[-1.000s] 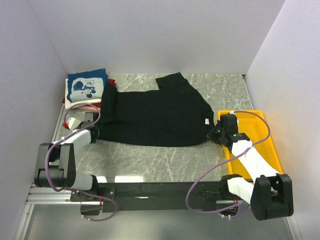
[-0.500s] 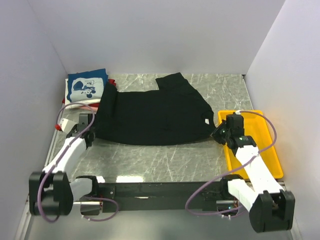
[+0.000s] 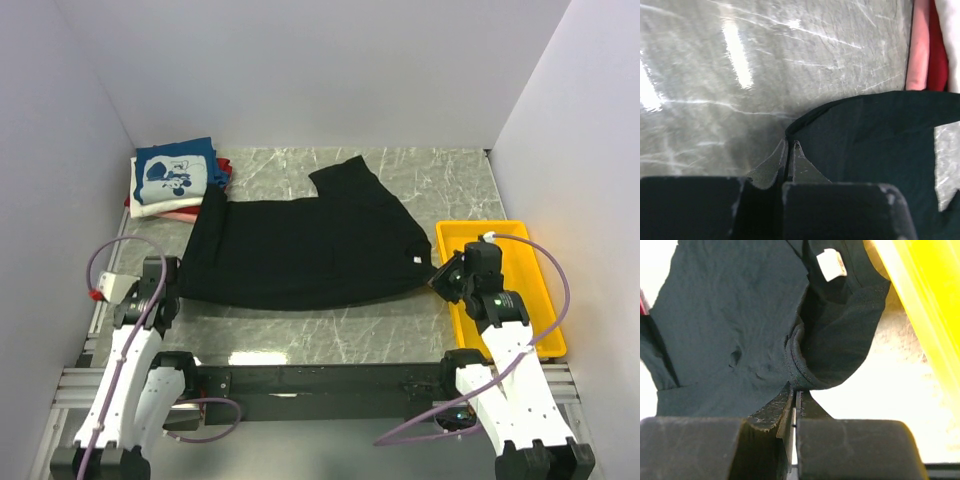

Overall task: Fold and stack the t-shirts
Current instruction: Fold the tshirt

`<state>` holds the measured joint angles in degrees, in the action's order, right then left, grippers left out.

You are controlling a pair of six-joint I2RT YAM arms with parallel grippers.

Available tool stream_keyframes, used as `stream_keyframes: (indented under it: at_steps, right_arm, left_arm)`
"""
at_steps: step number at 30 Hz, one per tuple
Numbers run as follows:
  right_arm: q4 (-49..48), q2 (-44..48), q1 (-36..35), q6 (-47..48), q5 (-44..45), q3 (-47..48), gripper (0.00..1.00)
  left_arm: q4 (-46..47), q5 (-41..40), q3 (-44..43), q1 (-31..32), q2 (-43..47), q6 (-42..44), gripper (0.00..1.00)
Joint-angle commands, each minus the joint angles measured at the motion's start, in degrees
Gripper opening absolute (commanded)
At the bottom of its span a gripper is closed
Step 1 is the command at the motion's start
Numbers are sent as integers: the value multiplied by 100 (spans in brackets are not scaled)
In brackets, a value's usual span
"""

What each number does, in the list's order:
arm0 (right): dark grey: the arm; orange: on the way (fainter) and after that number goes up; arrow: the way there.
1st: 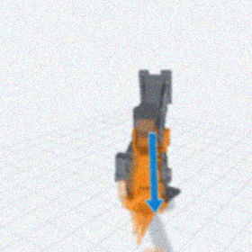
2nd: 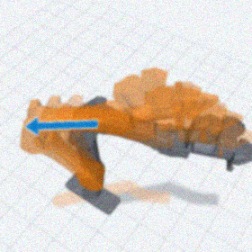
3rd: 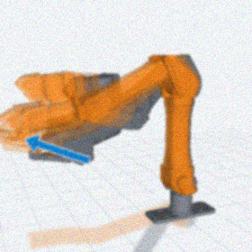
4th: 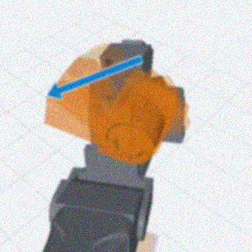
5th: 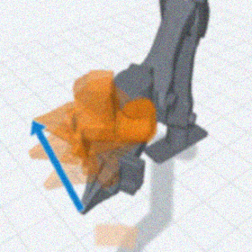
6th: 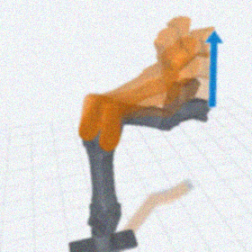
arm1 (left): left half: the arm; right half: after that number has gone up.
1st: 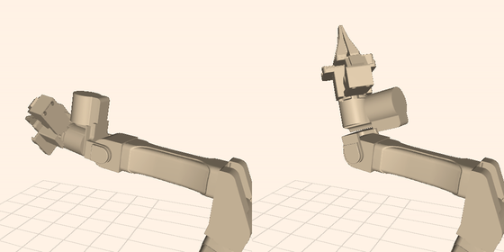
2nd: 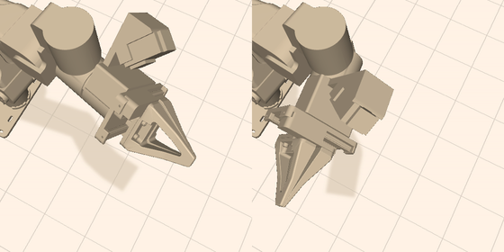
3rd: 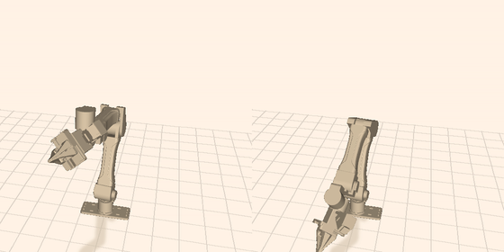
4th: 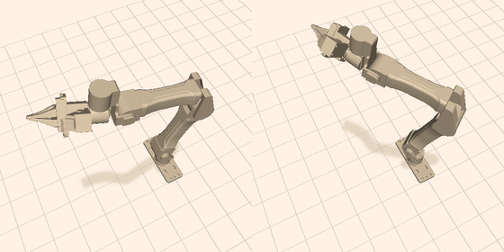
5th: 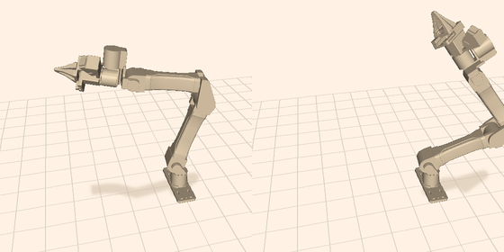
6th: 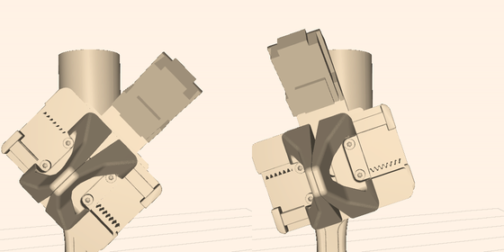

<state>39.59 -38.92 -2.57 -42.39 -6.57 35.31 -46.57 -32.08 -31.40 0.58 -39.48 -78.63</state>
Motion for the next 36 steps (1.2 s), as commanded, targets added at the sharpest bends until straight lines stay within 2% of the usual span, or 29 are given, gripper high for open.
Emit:
stream_keyframes:
  at_steps: [1,11,14,15,17,18,19,20,22,24,25,27,30,32,36]
  right_arm:
    - [460,218,55,-76,-29,424,0]
    - [1199,754,63,-103,-72,775,0]
    - [1288,868,63,-76,-178,811,6]
    - [1331,886,63,-59,-178,846,13]
    - [1419,921,63,-24,-161,924,31]
    - [1480,930,63,3,-126,960,51]
    - [1516,930,63,12,-38,1056,59]
    - [1534,930,63,81,-29,1100,66]
    - [1481,886,63,126,-81,1180,69]
    - [1089,833,63,266,-502,1250,75]
    - [946,685,63,275,-643,1268,79]
    - [439,291,63,337,-898,1294,80]
    - [-169,-334,55,459,-978,1382,80]
    - [-468,-1063,28,521,-1039,1549,80]
    - [-1321,-2310,-129,539,-1128,1909,77]
  left_arm:
    - [-669,-282,-191,30,362,-363,1]
    - [-1566,-317,-736,30,898,-882,1]
    - [-1715,-308,-894,30,977,-865,12]
    - [-1742,-308,-929,30,978,-847,26]
    - [-1786,-369,-1052,30,995,-733,40]
    - [-1794,-378,-1122,30,978,-689,50]
    - [-1751,-396,-1166,30,952,-541,55]
    - [-1777,-413,-1219,30,943,-513,60]
    - [-1699,-449,-1430,30,855,-208,61]
    - [-980,-274,-1579,30,767,284,61]
    - [-542,32,-1615,30,593,992,59]
    - [127,245,-1807,30,24,1400,57]
    - [1022,833,-2158,39,-821,1788,54]
    - [1455,1114,-2396,170,-1779,2140,52]
    - [2256,1098,-3257,670,-3308,2729,52]
